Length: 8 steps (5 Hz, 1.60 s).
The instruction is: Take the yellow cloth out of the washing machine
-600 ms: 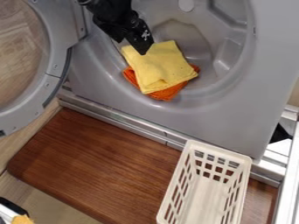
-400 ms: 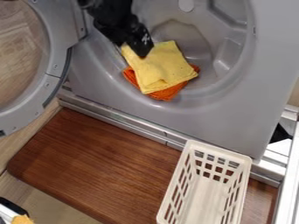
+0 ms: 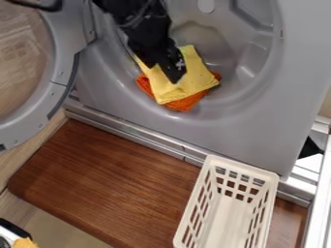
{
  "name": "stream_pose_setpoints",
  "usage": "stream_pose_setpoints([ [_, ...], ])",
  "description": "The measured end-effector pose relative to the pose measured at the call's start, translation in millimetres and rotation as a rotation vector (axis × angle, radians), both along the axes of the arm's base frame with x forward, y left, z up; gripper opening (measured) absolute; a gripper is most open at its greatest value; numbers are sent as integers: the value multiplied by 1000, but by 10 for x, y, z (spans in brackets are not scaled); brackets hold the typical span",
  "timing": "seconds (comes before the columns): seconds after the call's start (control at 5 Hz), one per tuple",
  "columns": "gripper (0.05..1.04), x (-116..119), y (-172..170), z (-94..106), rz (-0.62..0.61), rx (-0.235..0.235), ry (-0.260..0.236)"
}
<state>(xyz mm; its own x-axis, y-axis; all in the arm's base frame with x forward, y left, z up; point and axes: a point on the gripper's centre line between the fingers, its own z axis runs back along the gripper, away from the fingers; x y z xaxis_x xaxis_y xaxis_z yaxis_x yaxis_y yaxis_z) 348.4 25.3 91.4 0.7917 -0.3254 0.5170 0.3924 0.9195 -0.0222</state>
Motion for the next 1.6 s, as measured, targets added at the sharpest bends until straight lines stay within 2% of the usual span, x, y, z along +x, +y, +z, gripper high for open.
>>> stream_pose_setpoints([
  [0.2,1001,129,-33,-99,1,31,8],
  [0.4,1001,194,39,-176,35,82,23],
  [0.6,952,217,124,-254,65,119,35],
  [0.8,661,242,165,-304,77,140,30],
  [1.0,368,253,167,-302,83,141,26],
  [1.2,154,258,161,-300,79,142,22],
  [1.4,60,271,149,-291,86,126,14],
  [1.6,51,297,181,-262,115,86,-8],
])
